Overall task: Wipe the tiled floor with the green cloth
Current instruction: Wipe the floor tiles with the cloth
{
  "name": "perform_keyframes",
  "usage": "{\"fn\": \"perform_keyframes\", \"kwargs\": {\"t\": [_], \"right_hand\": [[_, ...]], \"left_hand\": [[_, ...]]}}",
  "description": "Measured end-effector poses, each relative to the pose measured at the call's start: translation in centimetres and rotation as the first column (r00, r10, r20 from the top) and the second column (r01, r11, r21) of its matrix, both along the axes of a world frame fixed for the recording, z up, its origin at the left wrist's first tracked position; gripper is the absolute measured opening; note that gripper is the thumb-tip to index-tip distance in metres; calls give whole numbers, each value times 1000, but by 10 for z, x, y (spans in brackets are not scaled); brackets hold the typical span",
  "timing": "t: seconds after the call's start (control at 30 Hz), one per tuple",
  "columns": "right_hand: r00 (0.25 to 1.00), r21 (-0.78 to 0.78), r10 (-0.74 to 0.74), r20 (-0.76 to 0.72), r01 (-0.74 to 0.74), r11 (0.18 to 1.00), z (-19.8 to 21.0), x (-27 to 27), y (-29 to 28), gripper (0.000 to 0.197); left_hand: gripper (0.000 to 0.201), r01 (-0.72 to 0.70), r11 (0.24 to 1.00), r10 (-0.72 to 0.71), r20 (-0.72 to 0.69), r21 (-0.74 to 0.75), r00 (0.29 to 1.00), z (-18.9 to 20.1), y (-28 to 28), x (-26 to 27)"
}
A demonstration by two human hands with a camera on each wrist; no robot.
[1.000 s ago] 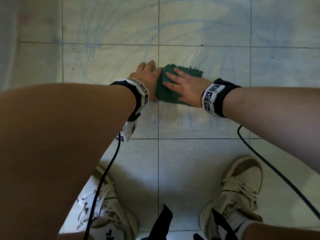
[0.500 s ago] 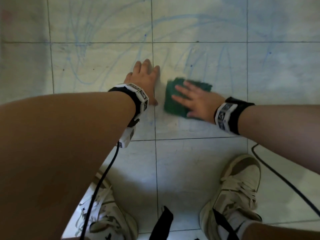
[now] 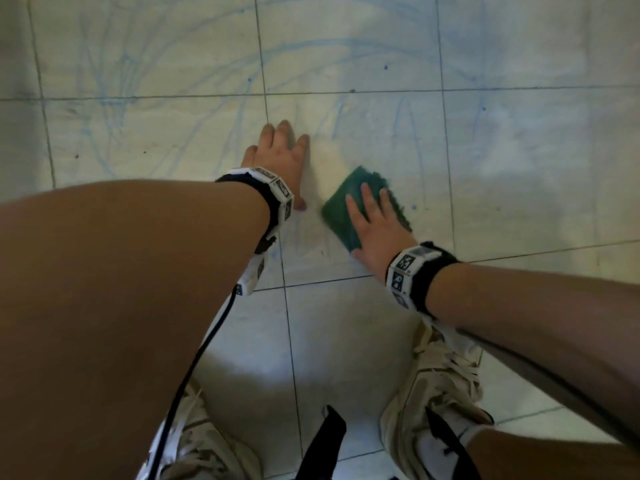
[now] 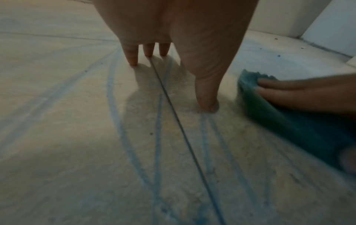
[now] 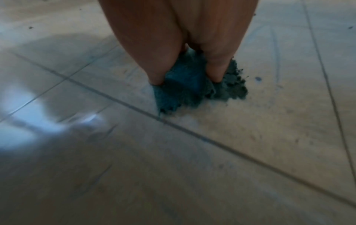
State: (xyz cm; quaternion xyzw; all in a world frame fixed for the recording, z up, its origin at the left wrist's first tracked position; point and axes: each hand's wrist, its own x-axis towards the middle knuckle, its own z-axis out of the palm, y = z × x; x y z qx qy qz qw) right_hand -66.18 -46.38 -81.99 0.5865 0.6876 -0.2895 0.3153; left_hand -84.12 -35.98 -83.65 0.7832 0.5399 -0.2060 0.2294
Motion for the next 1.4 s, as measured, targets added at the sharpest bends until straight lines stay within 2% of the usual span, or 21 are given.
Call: {"fn": "perform_keyframes", "kwargs": {"t": [0.07,0.17,0.23,0.3,0.37,0.43,0.5,0.6,0.67,0.73,0.77,0.83,0.93,1.0,1.03,1.07,1.13,1.2,1.27,1.33,1.4], "right_hand": [[999,6,-5,-41,6,1000,-4,4,-14,94],[999,22,11,-35,-11,1000,-8,21,2,96],[987,97,-158,-12,159,983,-13,37,31,97],[929,168,-371,2,365,916,-17,48,56,98],[898,187,-441,1,433,882,-21,43,58,97],[932,181,-363,-1,357,916,-20,20,39,95],[986,145,-166,-25,167,975,-22,-9,6,97],[989,86,76,-125,-65,994,-26,-41,-35,102],[978,84,122,-171,-109,990,-28,-43,-42,101],[986,141,116,-121,-99,985,-28,-25,-34,102],[995,167,67,-74,-54,985,-28,-9,-26,101],[985,188,-172,6,168,968,-27,31,-7,97],[826,230,-561,51,537,812,-26,72,18,94],[764,256,-644,48,614,747,-32,65,28,93],[786,263,-617,42,587,765,-36,53,29,91],[839,266,-543,30,517,814,-36,37,27,91],[952,258,-304,-31,301,918,-37,2,16,92],[987,203,-101,-123,125,971,-34,-25,0,95],[986,185,47,-163,-16,983,-33,-29,-8,96],[984,199,107,-144,-77,977,-35,-9,-1,97],[996,215,-51,-74,65,974,-37,17,14,97]], "left_hand": [[122,-8,1000,8,-5,1,1000,-2,0,1],[122,-7,1000,7,-5,-13,1000,-3,-1,-3],[120,-13,999,13,10,-31,1000,-1,-2,-5],[119,-22,999,23,19,-44,1000,-1,-2,-5],[118,-22,999,22,14,-43,1000,-1,-1,-3],[118,-15,999,16,16,-38,1000,-1,0,-3],[116,5,1000,-5,26,-16,1000,-2,2,-6],[111,38,999,-39,35,10,999,-2,7,-12],[111,51,999,-51,18,-7,999,-2,9,-13],[110,48,999,-48,13,-6,999,-2,9,-12],[109,41,999,-41,14,-2,999,-2,8,-12],[108,37,999,-37,18,-6,999,-2,8,-11],[108,33,999,-33,16,-5,999,-2,9,-12],[109,32,999,-32,14,-1,999,-3,9,-13],[109,32,999,-32,15,-2,999,-4,8,-13],[110,30,1000,-30,15,-3,999,-3,8,-12],[109,22,1000,-22,10,1,1000,-2,8,-11],[104,2,1000,-2,19,21,1000,-4,6,-10],[99,-8,999,7,28,51,1000,-8,5,-10],[99,-13,999,11,33,45,999,-8,5,-9],[106,-9,1000,9,23,6,1000,-6,5,-9]]}}
